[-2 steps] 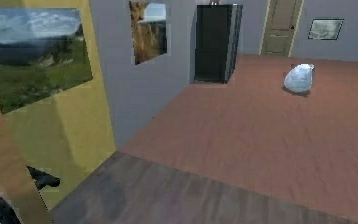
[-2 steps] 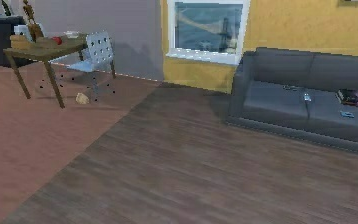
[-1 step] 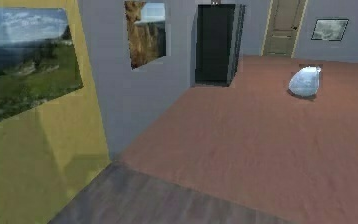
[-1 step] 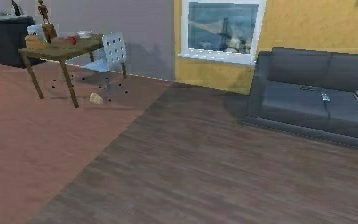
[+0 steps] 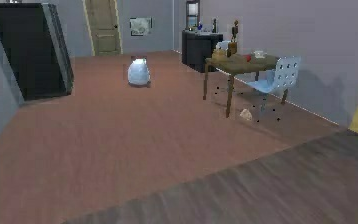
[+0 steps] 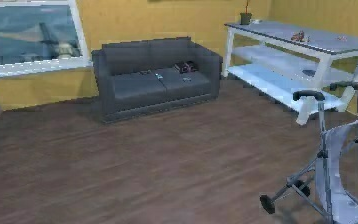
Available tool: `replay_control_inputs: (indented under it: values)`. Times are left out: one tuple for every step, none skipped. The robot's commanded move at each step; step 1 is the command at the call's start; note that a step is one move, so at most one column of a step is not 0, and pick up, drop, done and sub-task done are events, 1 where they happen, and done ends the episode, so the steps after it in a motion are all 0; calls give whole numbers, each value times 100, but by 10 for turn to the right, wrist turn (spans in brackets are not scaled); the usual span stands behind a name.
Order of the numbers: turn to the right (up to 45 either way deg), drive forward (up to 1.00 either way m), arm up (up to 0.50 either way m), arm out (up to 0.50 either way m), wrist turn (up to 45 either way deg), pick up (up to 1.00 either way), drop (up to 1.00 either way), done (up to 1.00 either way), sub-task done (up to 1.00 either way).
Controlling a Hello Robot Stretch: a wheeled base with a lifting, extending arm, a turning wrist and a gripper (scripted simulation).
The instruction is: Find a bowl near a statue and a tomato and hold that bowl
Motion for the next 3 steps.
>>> replay_control_inputs:
  values:
    - [450,0,0,0,0,0,0,0,0]
    - [330,0,0,0,0,0,0,0,0]
    - [0,15,0,0,0,0,0,0,0]
